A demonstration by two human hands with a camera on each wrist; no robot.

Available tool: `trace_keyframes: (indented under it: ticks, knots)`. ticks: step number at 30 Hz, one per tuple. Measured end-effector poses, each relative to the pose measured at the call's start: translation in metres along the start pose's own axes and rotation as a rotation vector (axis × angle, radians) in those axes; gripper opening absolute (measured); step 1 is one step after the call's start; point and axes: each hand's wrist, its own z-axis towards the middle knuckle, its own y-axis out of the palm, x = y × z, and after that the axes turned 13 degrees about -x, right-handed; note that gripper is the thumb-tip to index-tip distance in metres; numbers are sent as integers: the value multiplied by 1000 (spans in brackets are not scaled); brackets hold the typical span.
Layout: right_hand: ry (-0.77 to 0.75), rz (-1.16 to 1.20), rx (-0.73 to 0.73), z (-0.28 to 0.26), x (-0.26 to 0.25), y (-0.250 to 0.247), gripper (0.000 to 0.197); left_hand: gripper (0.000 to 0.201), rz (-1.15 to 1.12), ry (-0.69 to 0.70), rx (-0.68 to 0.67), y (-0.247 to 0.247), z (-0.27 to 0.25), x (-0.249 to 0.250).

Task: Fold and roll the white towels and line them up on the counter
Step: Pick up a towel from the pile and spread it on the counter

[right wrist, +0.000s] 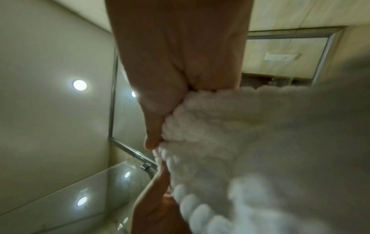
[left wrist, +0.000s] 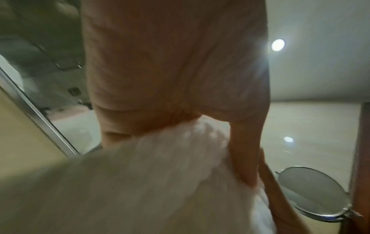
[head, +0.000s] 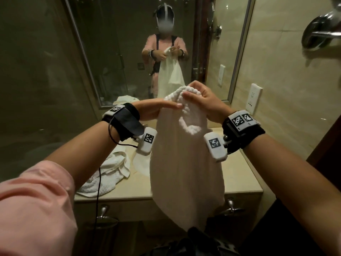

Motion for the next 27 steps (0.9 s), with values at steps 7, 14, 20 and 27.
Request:
trace_keyframes:
  ticks: [7,14,20,27]
  knots:
    - [100,-221,33,-12,-4,-11,23,41,-53,92,-94,16,28,-2]
    - [275,-4,3,-24,3,-25,47,37,22,112,-2,26,44,1]
    - [476,248,-193,-48,41,-35,76,21,-45,197,133,23,46,1]
    - [825,-7,-439,-73,105,-35,9,41,-203,224,227,2,37,-1]
